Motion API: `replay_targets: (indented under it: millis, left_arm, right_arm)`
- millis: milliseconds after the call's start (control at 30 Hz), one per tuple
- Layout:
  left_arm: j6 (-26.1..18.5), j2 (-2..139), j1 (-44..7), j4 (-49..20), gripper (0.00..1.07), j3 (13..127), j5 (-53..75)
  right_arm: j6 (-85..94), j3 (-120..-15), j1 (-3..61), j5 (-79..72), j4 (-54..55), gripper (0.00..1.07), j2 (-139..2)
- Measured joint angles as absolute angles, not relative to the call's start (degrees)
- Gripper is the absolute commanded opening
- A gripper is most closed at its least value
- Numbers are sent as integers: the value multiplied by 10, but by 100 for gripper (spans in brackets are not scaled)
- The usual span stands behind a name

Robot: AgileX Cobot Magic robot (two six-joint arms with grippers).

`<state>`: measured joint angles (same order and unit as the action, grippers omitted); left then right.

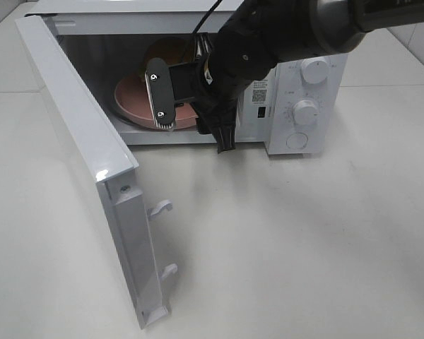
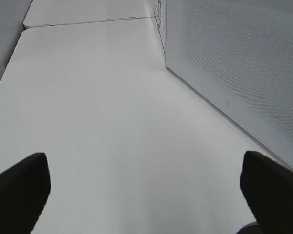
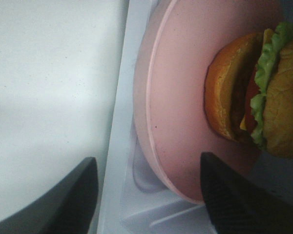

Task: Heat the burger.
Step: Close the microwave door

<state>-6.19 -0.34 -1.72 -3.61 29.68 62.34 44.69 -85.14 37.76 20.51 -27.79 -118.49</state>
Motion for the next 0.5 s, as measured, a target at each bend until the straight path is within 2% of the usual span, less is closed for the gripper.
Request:
replay_targets:
  millis: [167,500]
  left_arm:
    - [-62,-3,-17,-36,98,297,623]
    - [-62,-3,-17,-36,98,297,623]
  right_arm:
    - [440,-813,378,193,-278,69,-1150]
    - [431,-733,372,189,-276,69,-1073]
